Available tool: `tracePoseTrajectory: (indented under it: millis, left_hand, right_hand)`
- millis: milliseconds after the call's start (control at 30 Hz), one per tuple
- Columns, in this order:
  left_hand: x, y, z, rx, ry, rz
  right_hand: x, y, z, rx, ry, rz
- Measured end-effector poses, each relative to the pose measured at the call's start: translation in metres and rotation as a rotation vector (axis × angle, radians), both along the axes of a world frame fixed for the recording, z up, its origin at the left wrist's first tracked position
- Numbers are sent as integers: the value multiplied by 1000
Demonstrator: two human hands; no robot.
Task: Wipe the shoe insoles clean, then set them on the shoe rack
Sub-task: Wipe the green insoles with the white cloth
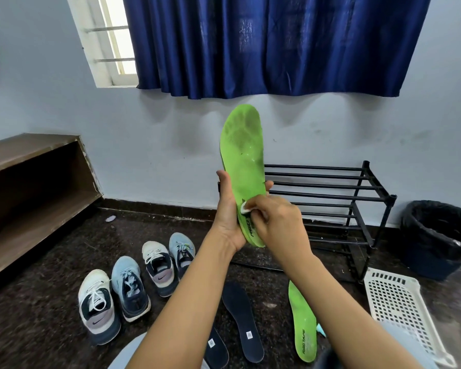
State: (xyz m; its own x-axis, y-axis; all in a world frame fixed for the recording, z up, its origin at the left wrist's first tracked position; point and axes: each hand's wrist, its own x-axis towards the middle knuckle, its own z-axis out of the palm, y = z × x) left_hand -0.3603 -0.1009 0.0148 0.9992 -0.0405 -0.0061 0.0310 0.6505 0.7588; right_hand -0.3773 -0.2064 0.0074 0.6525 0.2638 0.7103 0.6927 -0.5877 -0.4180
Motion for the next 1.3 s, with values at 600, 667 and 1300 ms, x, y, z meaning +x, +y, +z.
tracePoseTrajectory:
  millis: [600,667,1300]
  left_hand:
    - [-3,-2,-1,-28,19,-3]
    - [-4,-5,-3,14,30,-15]
    - [-4,13,2,-51,35,18]
  right_hand:
    - [0,-1,-2,-48,68,51]
    - [5,0,-2,-32,55,7]
    - [4,0,-7,-92,140,168]
